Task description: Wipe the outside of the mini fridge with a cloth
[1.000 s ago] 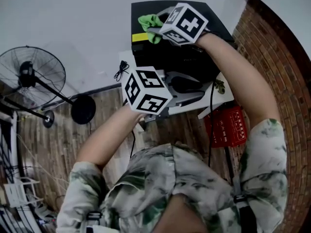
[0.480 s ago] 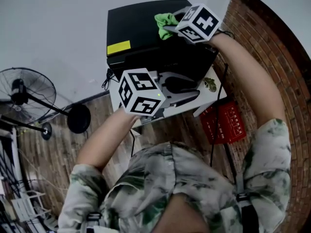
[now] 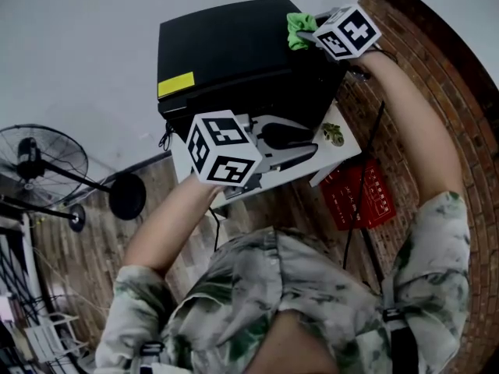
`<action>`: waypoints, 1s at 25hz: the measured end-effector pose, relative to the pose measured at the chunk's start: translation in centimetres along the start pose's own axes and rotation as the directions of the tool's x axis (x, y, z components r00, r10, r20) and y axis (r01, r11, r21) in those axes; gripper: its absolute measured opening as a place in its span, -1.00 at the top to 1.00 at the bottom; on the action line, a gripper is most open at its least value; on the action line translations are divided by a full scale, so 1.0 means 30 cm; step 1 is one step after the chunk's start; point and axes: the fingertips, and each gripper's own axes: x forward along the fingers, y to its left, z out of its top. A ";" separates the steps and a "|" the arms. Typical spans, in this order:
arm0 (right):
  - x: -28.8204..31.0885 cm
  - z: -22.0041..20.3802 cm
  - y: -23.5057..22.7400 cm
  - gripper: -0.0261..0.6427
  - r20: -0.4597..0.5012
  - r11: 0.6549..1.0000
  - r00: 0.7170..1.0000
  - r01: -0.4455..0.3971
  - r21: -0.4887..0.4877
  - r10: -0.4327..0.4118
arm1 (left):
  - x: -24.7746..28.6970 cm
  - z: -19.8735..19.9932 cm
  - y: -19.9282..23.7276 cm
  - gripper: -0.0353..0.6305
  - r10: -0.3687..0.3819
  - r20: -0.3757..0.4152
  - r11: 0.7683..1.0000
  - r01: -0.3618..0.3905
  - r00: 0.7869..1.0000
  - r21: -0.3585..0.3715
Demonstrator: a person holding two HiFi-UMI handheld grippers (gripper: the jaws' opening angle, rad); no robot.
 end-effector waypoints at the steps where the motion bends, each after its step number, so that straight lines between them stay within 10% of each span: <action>1: -0.003 0.000 -0.011 0.58 0.001 1.000 1.000 0.007 0.007 -0.007 | 0.000 0.001 0.000 0.62 0.001 0.001 1.000 -0.001 1.000 -0.002; 25: 0.369 0.728 0.514 0.58 0.161 0.976 0.965 -0.193 -0.100 0.208 | -0.223 -0.075 -0.029 0.62 0.149 0.023 0.988 -0.148 0.989 -0.053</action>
